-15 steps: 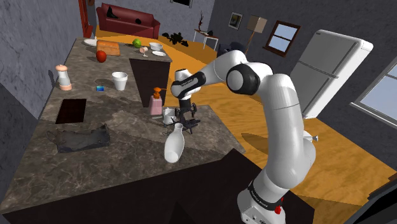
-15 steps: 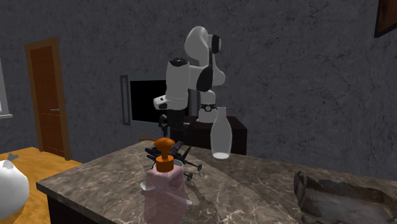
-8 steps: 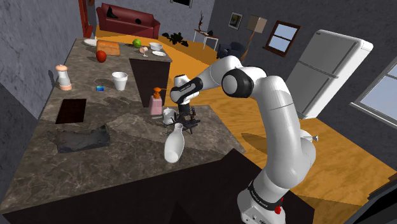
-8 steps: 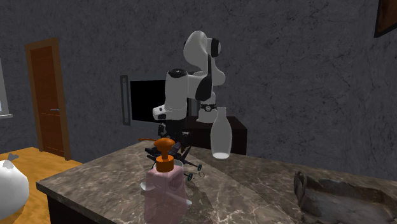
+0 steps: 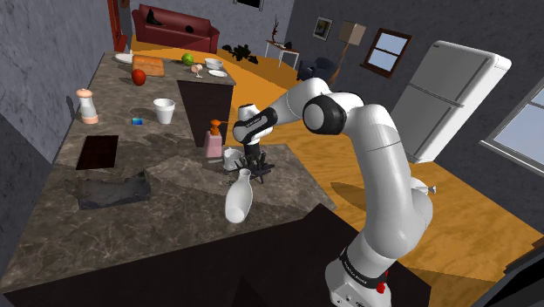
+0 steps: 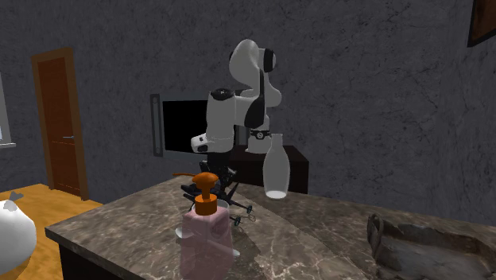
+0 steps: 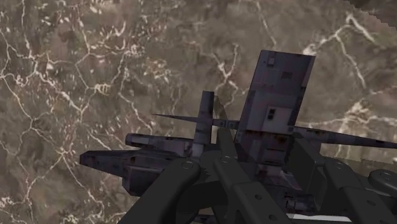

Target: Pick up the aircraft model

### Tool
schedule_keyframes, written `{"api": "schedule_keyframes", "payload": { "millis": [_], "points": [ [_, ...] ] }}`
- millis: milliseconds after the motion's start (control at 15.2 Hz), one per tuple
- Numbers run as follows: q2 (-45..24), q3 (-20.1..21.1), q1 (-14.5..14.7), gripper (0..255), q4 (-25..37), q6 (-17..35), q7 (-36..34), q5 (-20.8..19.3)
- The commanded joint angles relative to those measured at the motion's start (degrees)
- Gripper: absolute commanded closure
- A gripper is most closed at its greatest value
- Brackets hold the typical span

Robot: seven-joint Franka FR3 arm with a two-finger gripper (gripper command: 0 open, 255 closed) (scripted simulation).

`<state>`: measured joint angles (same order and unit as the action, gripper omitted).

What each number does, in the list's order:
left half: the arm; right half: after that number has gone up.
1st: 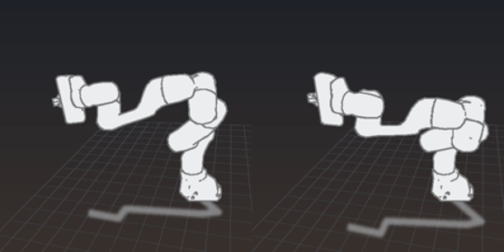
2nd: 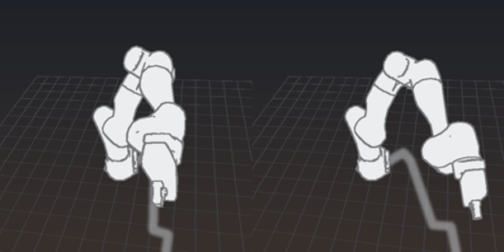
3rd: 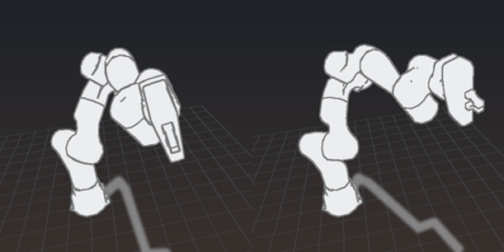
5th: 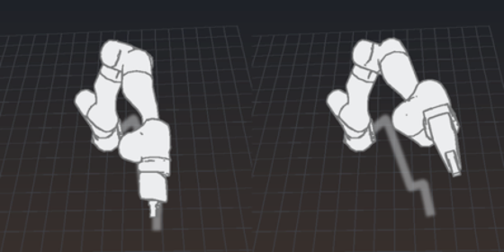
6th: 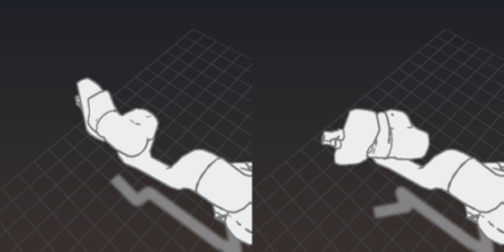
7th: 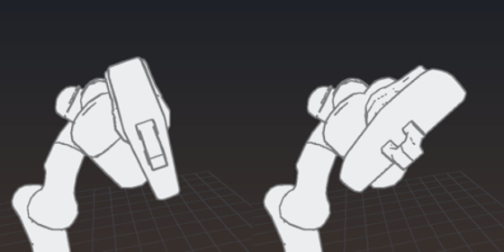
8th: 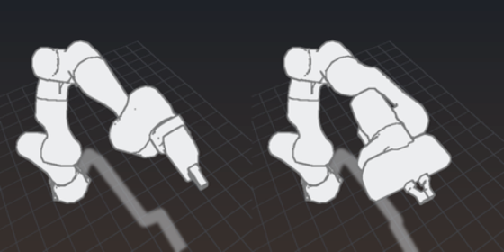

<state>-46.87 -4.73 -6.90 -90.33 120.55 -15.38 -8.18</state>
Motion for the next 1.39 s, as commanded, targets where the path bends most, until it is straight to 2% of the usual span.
{"api": "schedule_keyframes", "payload": {
  "millis": [0,198,1320],
  "points": [
    [0.0,0.0,0.0,255,0.0,0.0,0.0,0.0],
    [0.1,0.0,0.0,255,-0.2,0.1,-0.1,0.0],
    [8.2,-0.1,0.3,255,-1.4,-6.8,1.0,0.0]
  ]
}}
